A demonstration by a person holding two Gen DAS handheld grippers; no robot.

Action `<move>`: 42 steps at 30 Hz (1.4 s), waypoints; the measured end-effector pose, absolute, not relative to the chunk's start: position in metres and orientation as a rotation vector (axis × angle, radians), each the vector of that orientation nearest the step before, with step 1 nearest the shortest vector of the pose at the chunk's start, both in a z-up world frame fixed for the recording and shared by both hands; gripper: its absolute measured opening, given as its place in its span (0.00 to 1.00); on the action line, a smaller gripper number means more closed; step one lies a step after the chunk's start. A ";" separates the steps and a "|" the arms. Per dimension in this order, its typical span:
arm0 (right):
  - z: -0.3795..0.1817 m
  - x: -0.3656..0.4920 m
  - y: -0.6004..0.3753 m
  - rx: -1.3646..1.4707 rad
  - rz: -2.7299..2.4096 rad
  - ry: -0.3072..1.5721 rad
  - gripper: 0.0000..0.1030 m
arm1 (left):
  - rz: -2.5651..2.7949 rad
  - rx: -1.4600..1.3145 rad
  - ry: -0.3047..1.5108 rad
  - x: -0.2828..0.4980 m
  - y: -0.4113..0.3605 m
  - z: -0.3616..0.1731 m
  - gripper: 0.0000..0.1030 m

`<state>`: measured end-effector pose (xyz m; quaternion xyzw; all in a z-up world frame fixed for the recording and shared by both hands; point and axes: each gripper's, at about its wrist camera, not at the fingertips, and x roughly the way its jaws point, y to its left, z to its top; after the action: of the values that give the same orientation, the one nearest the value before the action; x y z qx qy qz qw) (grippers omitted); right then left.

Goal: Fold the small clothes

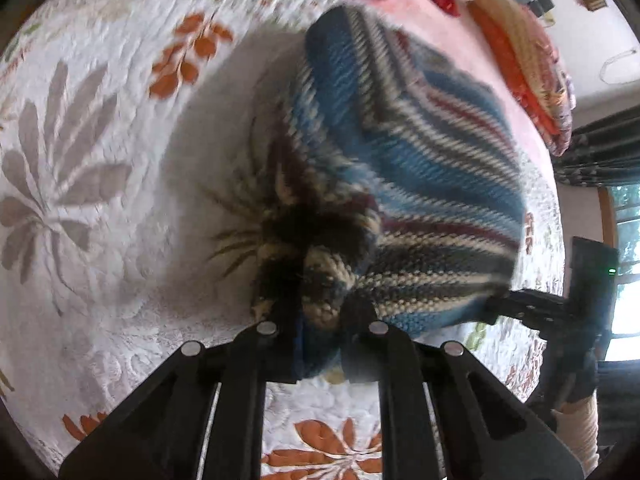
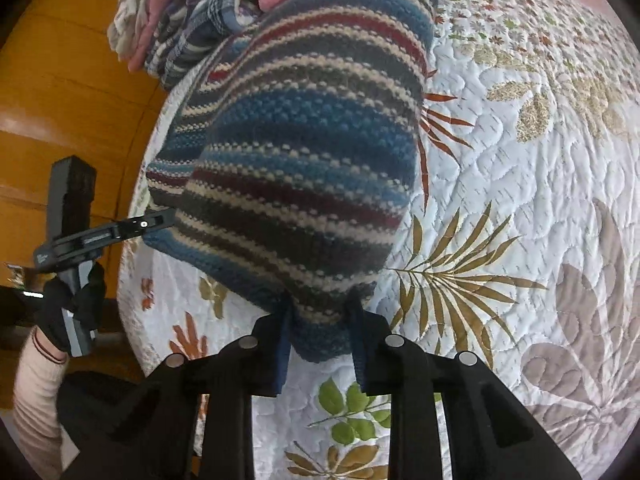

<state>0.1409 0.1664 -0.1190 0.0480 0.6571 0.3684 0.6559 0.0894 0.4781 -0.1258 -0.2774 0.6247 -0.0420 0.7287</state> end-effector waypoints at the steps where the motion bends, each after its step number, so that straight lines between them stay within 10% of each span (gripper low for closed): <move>1: -0.120 0.140 0.167 0.101 0.834 1.488 0.25 | -0.095 -0.599 1.375 0.090 0.477 -0.127 0.11; 6: -0.126 0.142 0.165 0.107 0.829 1.494 0.26 | -0.118 -0.586 1.363 0.090 0.472 -0.124 0.18; 10: -0.123 0.143 0.162 0.129 0.841 1.502 0.36 | -0.214 -0.618 1.366 0.093 0.474 -0.105 0.63; 18: -0.097 0.161 0.145 0.245 0.877 1.439 0.56 | -0.200 -0.623 1.194 0.099 0.506 -0.057 0.85; 42: -0.147 0.240 0.185 0.399 0.932 1.457 0.96 | -0.404 -0.609 1.304 0.199 0.465 -0.165 0.87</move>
<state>0.2402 0.1848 -0.1470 0.1743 0.6367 0.4073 0.6311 0.1994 0.4651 -0.1652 -0.2768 0.5929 -0.1836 0.7336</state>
